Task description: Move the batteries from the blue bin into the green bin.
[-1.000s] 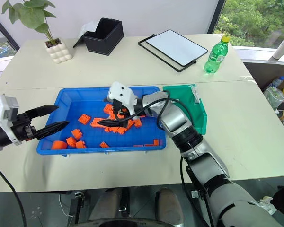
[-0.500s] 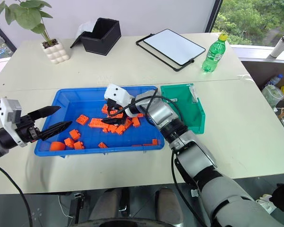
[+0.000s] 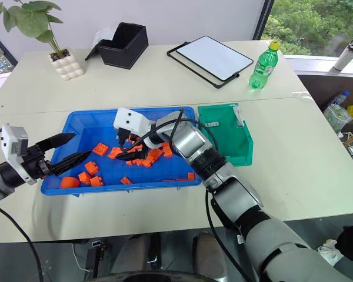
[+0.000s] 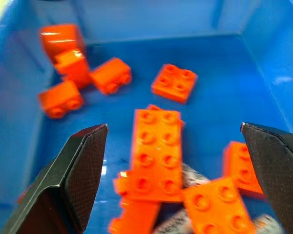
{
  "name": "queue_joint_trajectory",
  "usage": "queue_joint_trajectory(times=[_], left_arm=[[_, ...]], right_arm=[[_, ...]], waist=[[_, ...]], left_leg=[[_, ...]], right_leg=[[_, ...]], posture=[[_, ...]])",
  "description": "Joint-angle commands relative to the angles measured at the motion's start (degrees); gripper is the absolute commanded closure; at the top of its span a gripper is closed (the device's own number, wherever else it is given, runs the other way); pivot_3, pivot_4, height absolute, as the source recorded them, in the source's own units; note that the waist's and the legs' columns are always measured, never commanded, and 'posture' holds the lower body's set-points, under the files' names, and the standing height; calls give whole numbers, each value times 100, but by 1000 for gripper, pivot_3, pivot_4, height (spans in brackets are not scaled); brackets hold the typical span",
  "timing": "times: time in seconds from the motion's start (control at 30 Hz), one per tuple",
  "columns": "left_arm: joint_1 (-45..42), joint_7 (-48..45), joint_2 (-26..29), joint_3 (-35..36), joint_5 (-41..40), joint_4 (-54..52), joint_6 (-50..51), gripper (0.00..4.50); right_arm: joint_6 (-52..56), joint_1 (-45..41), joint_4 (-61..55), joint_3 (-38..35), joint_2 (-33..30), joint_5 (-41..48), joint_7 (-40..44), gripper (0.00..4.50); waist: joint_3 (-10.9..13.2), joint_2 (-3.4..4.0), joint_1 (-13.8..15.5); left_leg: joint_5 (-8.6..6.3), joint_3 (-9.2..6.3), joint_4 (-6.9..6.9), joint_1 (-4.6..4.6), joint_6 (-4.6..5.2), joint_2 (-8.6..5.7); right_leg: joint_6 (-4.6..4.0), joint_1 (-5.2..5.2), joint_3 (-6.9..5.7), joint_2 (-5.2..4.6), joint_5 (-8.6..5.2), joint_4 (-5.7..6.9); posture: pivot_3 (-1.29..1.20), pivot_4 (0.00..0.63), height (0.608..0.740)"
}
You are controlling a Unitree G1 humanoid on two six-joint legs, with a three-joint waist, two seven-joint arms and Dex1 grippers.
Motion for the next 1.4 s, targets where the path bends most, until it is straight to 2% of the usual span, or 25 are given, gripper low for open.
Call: queue_joint_trajectory(times=[0.03, 0.2, 0.77, 0.87, 1.0, 1.03, 1.23, 1.4], left_arm=[[-21, 30, -13, 113, -40, -154, -141, 0], [-37, 52, -26, 84, -44, -125, -178, 0], [7, 177, -150, 61, -32, -207, -231, 0], [20, 196, -171, 30, 7, -202, -270, 0], [34, 203, -189, 0, 42, -203, -304, 0], [35, 209, -191, -1, 39, -203, -309, 0], [42, 238, -194, 7, 20, -214, -321, 0], [26, 240, -174, 21, 0, -198, -311, 0]], right_arm=[[92, 140, -421, 212, -25, -82, 81, 35], [140, 254, -463, 351, 100, -139, 24, 35], [-731, -303, 1128, 215, 498, -422, -145, 35], [-836, -349, 1286, 174, 550, -445, -166, 861], [-926, -422, 1417, 94, 609, -461, -204, 2952], [-949, -436, 1430, 84, 610, -470, -217, 3302], [-937, -472, 1305, 9, 601, -441, -229, 3302], [-586, -525, 656, -135, 662, -226, -76, 3302]], waist=[[0, 0, -6], [0, 0, -14], [0, -1, -22], [0, -1, -21], [0, -1, -20], [0, -1, -20], [0, -1, -20], [0, -1, -23]], left_leg=[[0, 0, 0, 0, 0, 0], [0, 0, 0, 0, 0, 0], [0, 0, -2, 0, -1, -1], [0, 0, -2, 0, -1, -1], [0, 0, -3, 0, -1, -1], [0, 0, -3, 0, -2, -1], [0, 1, -3, 0, -2, -1], [0, 1, -4, 0, -2, 0]], right_leg=[[0, 0, 0, 0, 0, 0], [0, -1, 0, 0, 0, 0], [-1, -2, -1, -1, 1, 0], [-1, -3, -1, -1, 1, 0], [-1, -3, -1, -1, 1, 0], [-1, -3, -1, -1, 1, 0], [-1, -2, -1, -2, 1, 0], [-2, -3, -1, -2, 1, 0]], posture=[[0, 150, 740], [0, 150, 740], [0, 150, 740], [0, 150, 740], [0, 150, 740], [0, 150, 740], [0, 150, 740], [0, 150, 740]])
